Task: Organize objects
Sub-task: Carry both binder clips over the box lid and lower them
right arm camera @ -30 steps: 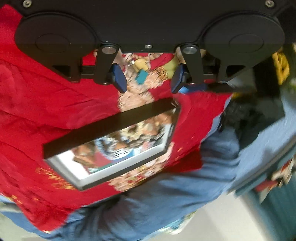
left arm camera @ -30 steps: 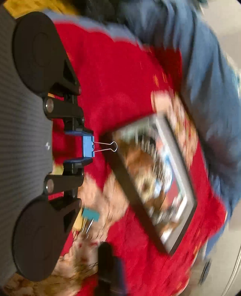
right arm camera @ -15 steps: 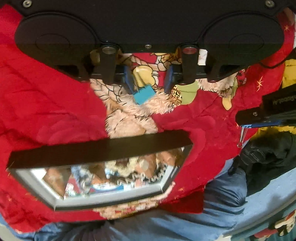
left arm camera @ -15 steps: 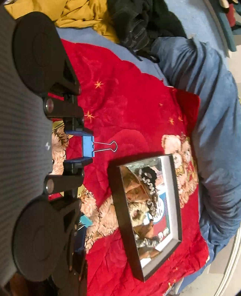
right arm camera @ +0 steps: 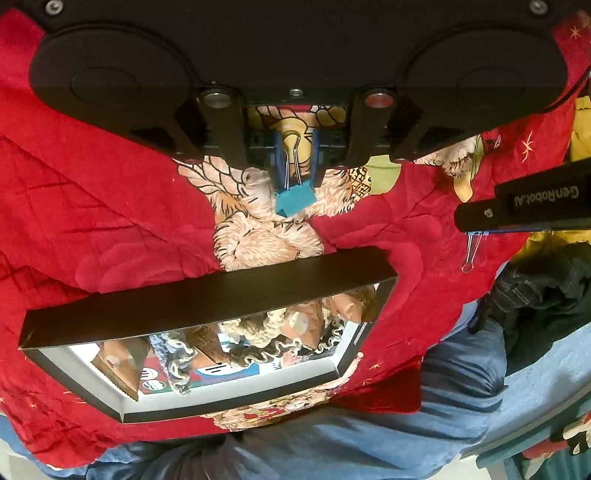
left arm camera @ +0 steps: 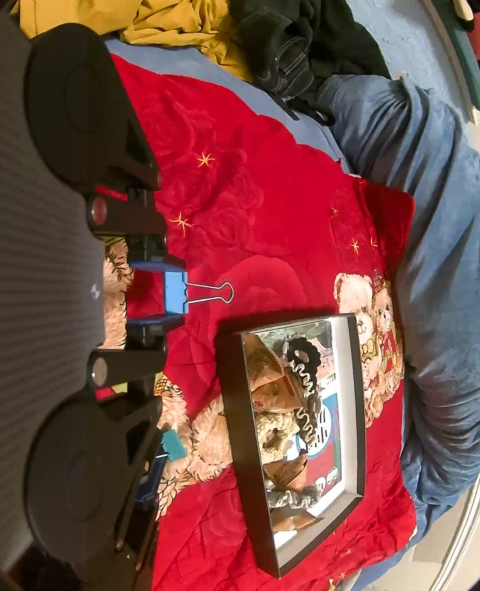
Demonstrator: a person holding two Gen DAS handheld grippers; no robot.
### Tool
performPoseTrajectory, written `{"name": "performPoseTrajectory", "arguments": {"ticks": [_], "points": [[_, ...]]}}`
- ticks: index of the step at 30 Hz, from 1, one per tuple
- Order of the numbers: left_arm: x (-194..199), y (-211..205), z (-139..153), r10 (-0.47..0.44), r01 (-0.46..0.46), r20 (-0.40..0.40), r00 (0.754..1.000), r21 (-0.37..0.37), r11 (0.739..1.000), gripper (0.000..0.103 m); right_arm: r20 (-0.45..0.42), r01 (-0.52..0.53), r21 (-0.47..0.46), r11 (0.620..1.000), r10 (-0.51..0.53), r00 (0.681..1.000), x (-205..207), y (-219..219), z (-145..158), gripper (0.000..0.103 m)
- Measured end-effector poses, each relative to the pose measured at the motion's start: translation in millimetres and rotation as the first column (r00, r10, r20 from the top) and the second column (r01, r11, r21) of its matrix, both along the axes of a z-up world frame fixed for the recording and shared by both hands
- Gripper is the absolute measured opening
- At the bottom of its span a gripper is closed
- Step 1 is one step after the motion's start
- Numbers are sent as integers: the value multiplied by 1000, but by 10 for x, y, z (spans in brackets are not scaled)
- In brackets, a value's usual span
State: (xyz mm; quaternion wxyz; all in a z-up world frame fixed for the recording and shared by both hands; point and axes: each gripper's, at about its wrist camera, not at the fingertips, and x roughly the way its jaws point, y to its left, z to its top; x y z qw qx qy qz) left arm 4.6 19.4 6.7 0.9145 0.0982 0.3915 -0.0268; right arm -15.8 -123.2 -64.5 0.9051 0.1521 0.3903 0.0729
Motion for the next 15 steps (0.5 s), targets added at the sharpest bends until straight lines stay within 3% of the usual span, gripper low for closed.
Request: {"name": "performPoseTrajectory", "arguments": {"ticks": [15], "points": [[-14, -15, 46, -15, 16, 22, 1000, -16, 1000, 27, 68, -16, 51, 999, 12, 998, -144, 11, 241, 14]]}}
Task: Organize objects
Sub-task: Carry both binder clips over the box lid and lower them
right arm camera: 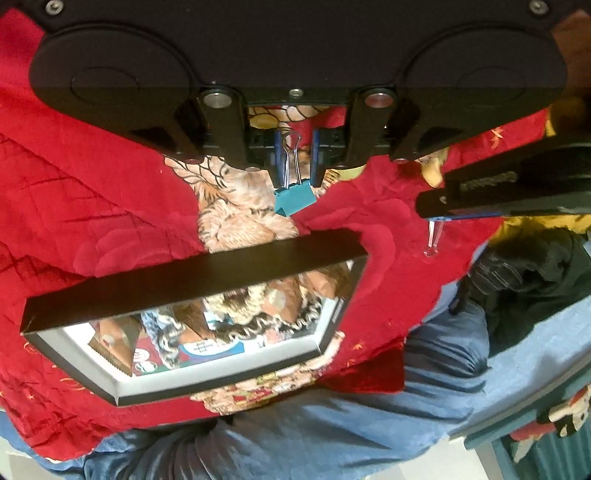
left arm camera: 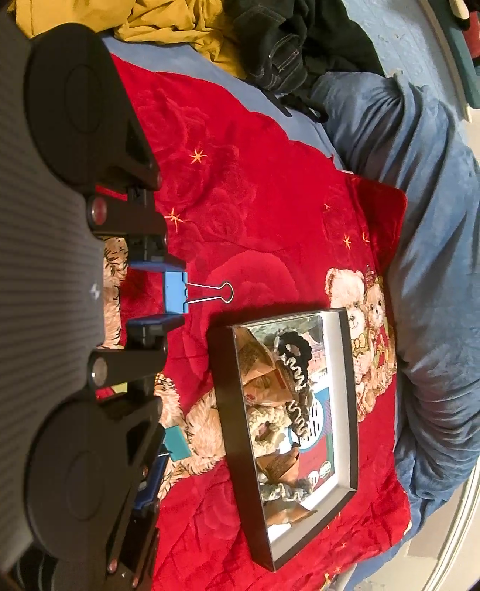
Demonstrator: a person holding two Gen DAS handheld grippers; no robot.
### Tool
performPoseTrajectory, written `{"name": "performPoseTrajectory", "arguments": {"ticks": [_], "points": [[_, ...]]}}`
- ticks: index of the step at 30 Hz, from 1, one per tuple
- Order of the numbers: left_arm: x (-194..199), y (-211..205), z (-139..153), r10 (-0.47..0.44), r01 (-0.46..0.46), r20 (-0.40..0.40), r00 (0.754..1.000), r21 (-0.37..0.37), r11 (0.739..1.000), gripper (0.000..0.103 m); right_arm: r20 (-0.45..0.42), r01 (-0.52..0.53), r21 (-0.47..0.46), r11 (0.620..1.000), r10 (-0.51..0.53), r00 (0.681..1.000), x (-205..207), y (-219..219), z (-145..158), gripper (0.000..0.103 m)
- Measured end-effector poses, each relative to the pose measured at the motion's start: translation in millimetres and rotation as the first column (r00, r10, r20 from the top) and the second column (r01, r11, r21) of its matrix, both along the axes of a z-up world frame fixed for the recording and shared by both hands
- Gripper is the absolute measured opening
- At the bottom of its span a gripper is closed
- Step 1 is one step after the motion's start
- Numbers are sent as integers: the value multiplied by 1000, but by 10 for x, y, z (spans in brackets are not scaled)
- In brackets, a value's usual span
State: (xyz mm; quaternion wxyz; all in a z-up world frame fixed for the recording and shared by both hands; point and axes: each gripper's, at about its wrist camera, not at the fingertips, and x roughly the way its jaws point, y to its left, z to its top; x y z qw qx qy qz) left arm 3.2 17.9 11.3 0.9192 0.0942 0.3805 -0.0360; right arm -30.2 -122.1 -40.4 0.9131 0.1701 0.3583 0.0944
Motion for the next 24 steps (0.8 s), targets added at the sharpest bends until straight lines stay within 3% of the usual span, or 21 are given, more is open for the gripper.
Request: {"name": "performPoseTrajectory", "arguments": {"ticks": [14, 24], "points": [[-30, 126, 208, 5, 1, 74, 997, -79, 997, 27, 103, -47, 82, 995, 39, 994, -105, -108, 448, 14], [179, -8, 755, -126, 165, 228, 966, -162, 973, 27, 219, -13, 106, 994, -11, 976, 58, -646, 1132, 14]]}}
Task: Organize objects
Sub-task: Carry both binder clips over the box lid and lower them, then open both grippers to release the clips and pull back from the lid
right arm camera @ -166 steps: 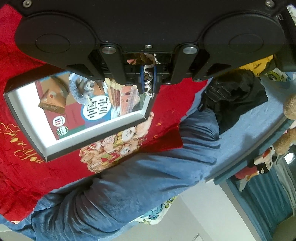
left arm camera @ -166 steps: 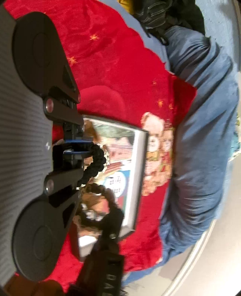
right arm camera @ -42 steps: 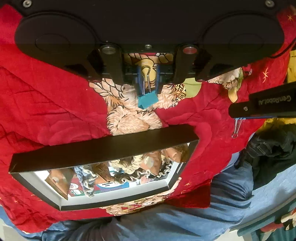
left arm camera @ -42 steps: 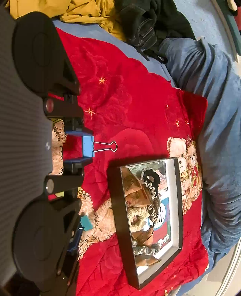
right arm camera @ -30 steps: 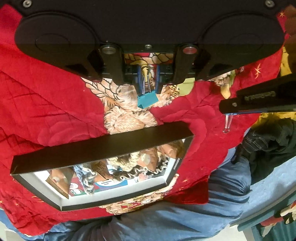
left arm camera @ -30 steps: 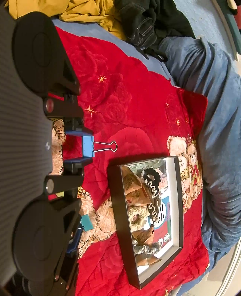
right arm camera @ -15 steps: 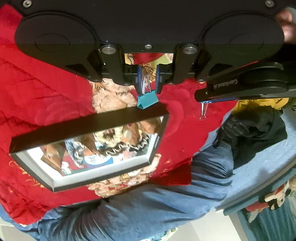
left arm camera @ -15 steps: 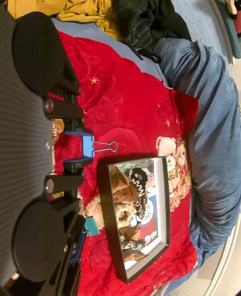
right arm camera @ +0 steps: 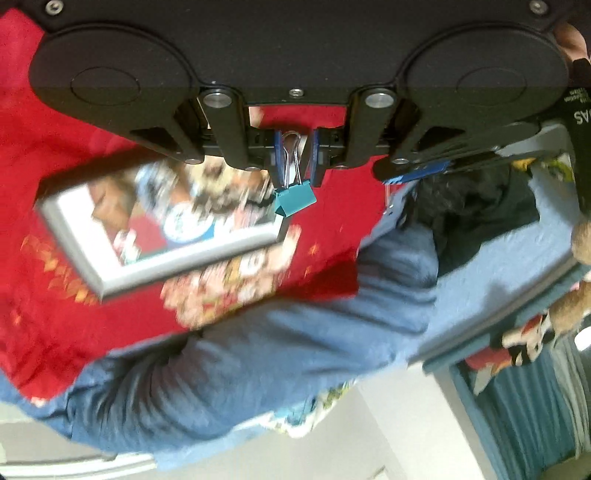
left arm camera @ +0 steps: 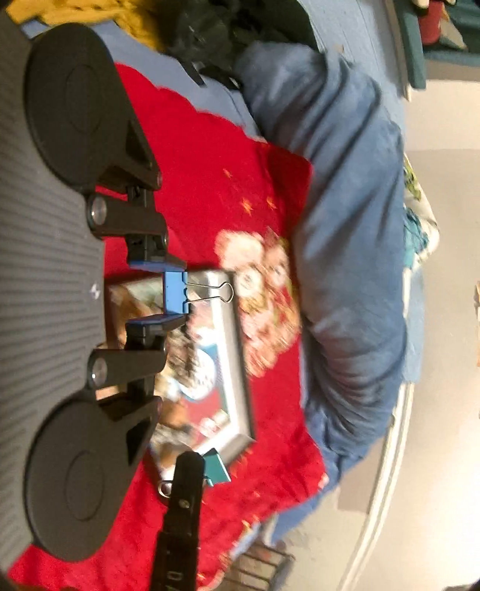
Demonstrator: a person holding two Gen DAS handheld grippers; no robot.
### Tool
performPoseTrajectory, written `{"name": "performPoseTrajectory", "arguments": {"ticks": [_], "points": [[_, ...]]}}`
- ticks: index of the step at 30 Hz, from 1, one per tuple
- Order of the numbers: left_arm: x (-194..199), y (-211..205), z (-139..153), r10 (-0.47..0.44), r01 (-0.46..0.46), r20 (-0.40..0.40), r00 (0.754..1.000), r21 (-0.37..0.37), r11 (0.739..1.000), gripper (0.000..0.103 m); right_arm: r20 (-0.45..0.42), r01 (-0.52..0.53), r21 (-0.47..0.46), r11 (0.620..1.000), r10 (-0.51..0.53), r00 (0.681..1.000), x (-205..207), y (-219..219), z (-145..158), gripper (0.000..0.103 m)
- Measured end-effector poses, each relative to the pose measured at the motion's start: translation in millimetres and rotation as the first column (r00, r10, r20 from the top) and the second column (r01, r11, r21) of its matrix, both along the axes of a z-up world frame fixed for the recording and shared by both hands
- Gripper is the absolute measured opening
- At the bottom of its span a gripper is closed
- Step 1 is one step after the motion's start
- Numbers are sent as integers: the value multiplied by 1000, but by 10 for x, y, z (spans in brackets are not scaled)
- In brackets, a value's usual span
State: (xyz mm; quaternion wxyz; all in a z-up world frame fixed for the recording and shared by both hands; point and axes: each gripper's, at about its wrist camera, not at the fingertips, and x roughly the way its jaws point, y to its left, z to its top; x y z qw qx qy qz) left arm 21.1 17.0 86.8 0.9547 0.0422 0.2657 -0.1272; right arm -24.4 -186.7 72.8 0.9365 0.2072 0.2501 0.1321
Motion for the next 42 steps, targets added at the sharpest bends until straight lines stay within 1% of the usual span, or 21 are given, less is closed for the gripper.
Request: {"name": "performPoseTrajectory", "arguments": {"ticks": [2, 4, 6, 8, 13, 17, 21, 24, 25, 26, 27, 29, 30, 31, 33, 34, 35, 36, 38, 40, 42], "points": [[124, -116, 91, -22, 22, 23, 999, -23, 999, 27, 15, 26, -15, 1000, -26, 1000, 121, -157, 140, 14], [292, -323, 162, -55, 56, 40, 998, -21, 998, 27, 28, 51, -29, 998, -51, 998, 283, -340, 249, 14], [456, -537, 162, -86, 87, 40, 995, -33, 996, 27, 23, 62, -26, 998, -61, 998, 505, -524, 285, 14], [641, -754, 76, -104, 105, 26, 994, -41, 994, 27, -5, 62, -22, 998, -62, 998, 771, -692, 225, 14], [1005, -1166, -315, -111, 111, -28, 993, -31, 993, 27, -92, 51, -47, 998, -56, 994, 1394, -967, -173, 15], [1194, -1347, -686, -136, 135, -74, 988, -14, 991, 28, -153, 44, -56, 997, -52, 987, 1704, -1030, -556, 15], [1356, -1410, -954, -126, 124, -135, 983, -22, 992, 28, -205, 46, -66, 997, -59, 977, 1816, -1030, -858, 15], [1362, -1416, -1046, -133, 133, -148, 980, -11, 991, 29, -228, 47, -80, 996, -64, 971, 1856, -1001, -977, 15], [1356, -1407, -1061, -128, 128, -146, 981, -12, 992, 39, -229, 43, -79, 996, -60, 972, 1859, -997, -1000, 15], [1353, -1400, -1061, -126, 125, -145, 981, -14, 992, 46, -227, 39, -71, 997, -55, 972, 1857, -998, -1016, 18], [1338, -1388, -1052, -124, 123, -149, 981, -15, 992, 50, -227, 36, -63, 997, -50, 973, 1849, -996, -1018, 19], [1292, -1366, -982, -131, 130, -142, 981, -15, 991, 52, -213, 42, -46, 998, -51, 976, 1798, -1003, -971, 24], [1274, -1364, -925, -134, 134, -136, 982, -14, 991, 58, -196, 44, -40, 998, -51, 979, 1760, -1012, -920, 24], [1228, -1347, -846, -138, 138, -124, 983, -8, 990, 69, -172, 48, -37, 998, -54, 984, 1713, -1017, -847, 24], [1111, -1308, -639, -130, 132, -92, 987, 13, 991, 81, -132, 66, -33, 997, -70, 989, 1588, -1029, -652, 45], [1031, -1274, -523, -121, 122, -76, 990, 20, 992, 85, -99, 81, -37, 996, -84, 992, 1467, -1029, -523, 59], [953, -1234, -413, -110, 111, -61, 992, 22, 994, 87, -67, 93, -44, 995, -95, 993, 1352, -1023, -410, 65], [837, -1180, -288, -98, 99, -42, 994, 21, 995, 91, -27, 103, -64, 993, -105, 994, 1204, -1003, -294, 67], [620, -1086, -98, -78, 78, -9, 997, 24, 997, 96, 29, 130, -139, 982, -127, 992, 903, -916, -79, 87], [323, -959, 69, -45, 45, 11, 999, 20, 999, 103, 82, 188, -204, 961, -175, 981, 559, -816, 64, 96], [44, -832, 142, -26, 26, 2, 1000, 5, 1000, 103, 97, 234, -203, 951, -218, 971, 229, -761, 130, 103]]}}
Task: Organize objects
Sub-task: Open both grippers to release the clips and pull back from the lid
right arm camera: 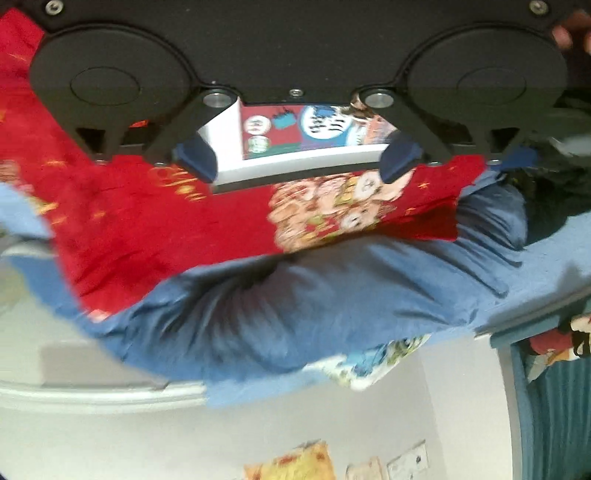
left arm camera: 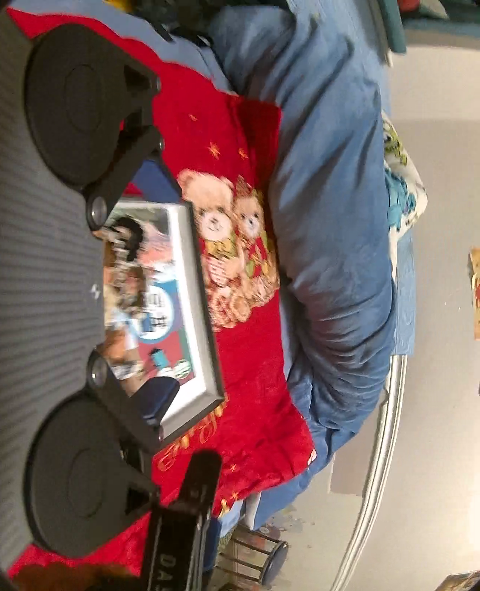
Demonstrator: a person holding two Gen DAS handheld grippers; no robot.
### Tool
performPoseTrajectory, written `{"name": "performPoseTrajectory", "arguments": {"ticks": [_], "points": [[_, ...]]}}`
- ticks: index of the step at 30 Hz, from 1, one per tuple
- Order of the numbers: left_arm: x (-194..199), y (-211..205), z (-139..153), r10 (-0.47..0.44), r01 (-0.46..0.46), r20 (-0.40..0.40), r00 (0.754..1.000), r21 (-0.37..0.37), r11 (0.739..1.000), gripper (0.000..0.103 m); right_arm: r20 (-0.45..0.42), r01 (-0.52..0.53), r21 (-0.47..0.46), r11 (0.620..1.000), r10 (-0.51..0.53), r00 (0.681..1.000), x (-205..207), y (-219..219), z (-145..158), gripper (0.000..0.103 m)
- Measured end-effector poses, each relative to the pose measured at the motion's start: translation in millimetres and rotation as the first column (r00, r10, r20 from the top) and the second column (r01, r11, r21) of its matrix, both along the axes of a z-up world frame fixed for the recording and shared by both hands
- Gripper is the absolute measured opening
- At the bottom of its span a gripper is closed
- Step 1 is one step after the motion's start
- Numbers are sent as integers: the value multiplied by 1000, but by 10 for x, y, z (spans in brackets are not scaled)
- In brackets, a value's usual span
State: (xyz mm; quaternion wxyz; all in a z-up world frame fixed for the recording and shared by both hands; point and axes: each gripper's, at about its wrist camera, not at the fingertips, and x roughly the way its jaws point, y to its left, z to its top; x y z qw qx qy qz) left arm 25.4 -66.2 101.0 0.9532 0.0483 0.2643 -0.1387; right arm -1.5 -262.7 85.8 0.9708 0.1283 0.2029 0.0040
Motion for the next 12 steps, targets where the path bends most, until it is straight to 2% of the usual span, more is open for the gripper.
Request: {"name": "performPoseTrajectory", "arguments": {"ticks": [3, 7, 12], "points": [[-417, 189, -41, 23, -24, -28, 999, -13, 1000, 103, -10, 6, 58, 998, -5, 1000, -434, 63, -30, 103], [-829, 365, -303, 63, -62, -38, 997, 22, 998, 103, -59, 14, 69, 998, -10, 998, -765, 169, -219, 103], [-801, 398, -859, 79, -70, -123, 989, 77, 995, 103, -118, 2, 15, 1000, 0, 993, -729, 290, -709, 103]]}}
